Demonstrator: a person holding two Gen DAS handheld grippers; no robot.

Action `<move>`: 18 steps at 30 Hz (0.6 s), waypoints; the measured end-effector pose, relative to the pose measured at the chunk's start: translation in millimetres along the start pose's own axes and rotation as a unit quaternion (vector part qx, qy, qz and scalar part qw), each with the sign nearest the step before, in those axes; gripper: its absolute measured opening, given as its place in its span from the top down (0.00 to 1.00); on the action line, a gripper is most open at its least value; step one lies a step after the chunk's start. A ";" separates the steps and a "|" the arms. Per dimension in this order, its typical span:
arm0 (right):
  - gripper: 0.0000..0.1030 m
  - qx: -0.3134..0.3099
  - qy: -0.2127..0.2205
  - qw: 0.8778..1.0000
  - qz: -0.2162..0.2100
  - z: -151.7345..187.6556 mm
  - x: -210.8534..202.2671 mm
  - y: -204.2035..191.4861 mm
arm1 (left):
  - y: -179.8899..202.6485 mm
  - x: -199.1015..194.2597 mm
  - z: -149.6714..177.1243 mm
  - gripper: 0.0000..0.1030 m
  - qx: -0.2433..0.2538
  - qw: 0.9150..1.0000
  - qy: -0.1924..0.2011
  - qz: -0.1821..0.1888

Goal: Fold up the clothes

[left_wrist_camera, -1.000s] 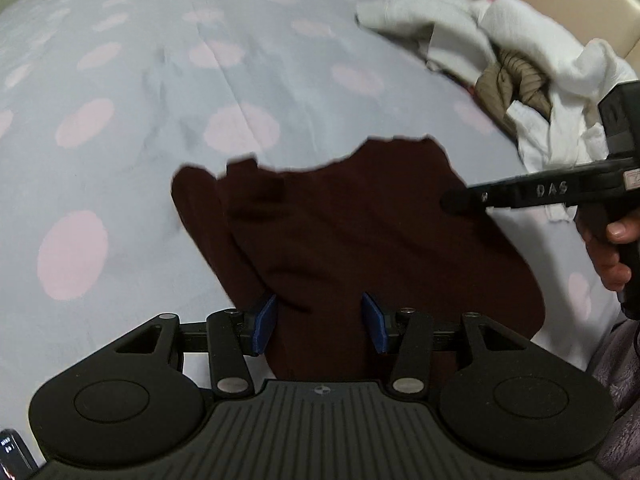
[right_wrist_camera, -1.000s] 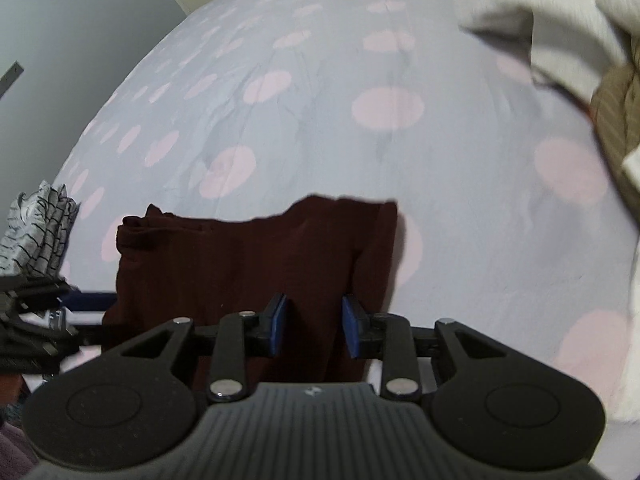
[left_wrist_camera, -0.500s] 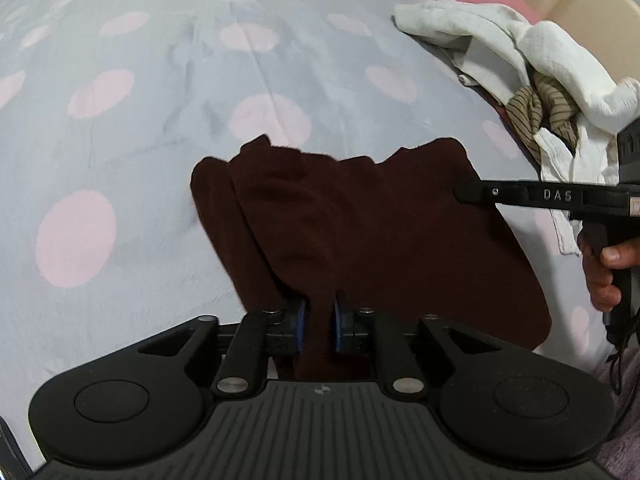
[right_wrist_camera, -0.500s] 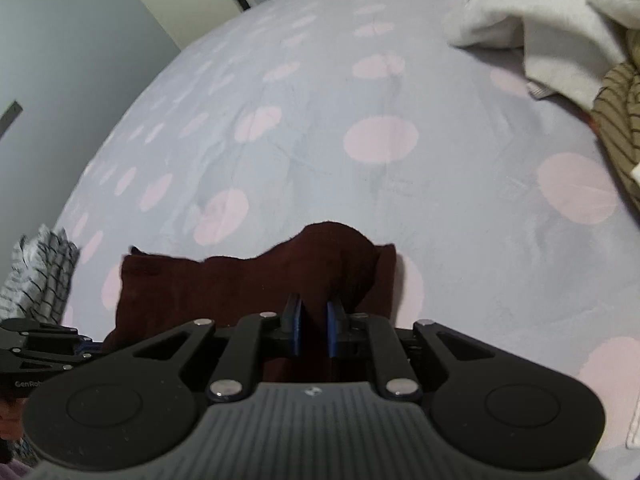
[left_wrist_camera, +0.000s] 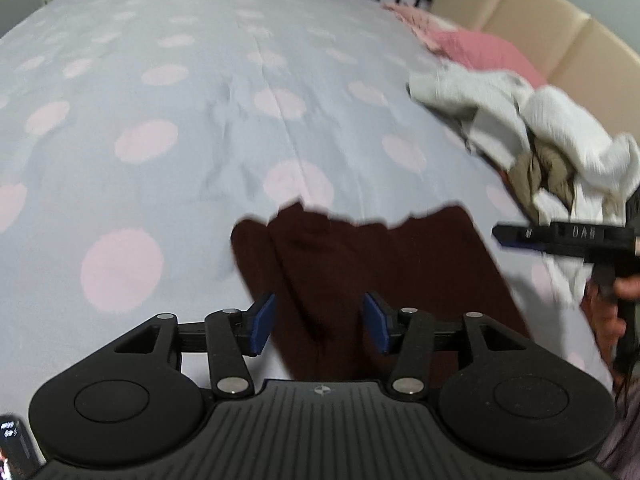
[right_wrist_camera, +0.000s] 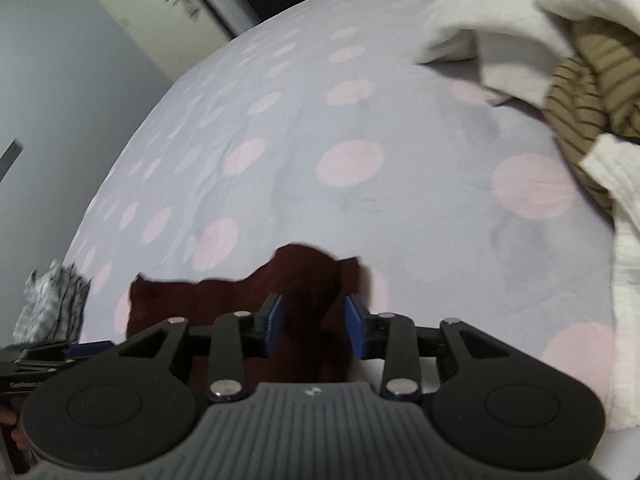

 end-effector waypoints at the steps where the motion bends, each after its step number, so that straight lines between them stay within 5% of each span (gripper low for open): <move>1: 0.62 0.009 0.003 1.000 -0.006 -1.1 1.2 0.8 | 2.8 1.0 -6.0 0.55 -0.003 1.000 0.008 0.001; 9: 0.51 0.015 -0.008 1.000 0.004 -16.6 28.0 -19.2 | 5.0 34.8 -35.2 0.54 -0.027 0.999 -0.010 -0.033; 12: 0.52 0.025 -0.023 0.999 0.011 -16.6 41.6 -17.3 | 0.5 45.8 -36.5 0.65 -0.028 0.999 -0.027 -0.036; 15: 0.75 0.016 -0.035 0.999 0.021 -16.6 49.2 -18.0 | -6.4 43.6 -37.5 0.89 -0.039 0.999 -0.023 -0.021; 18: 0.82 0.036 -0.017 0.998 -0.038 -19.7 42.9 -16.5 | -14.8 35.2 -38.6 0.93 -0.060 0.998 -0.011 0.009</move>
Point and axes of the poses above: each gripper's, at about its wrist camera, not at the fingertips, and x roughly the way its jaws point, y to its right, z to its underside, the point moved 3 cm from there along x, roughly the way its jaws point, and after that the axes turned 7 degrees about -y, right-handed, at the moved point
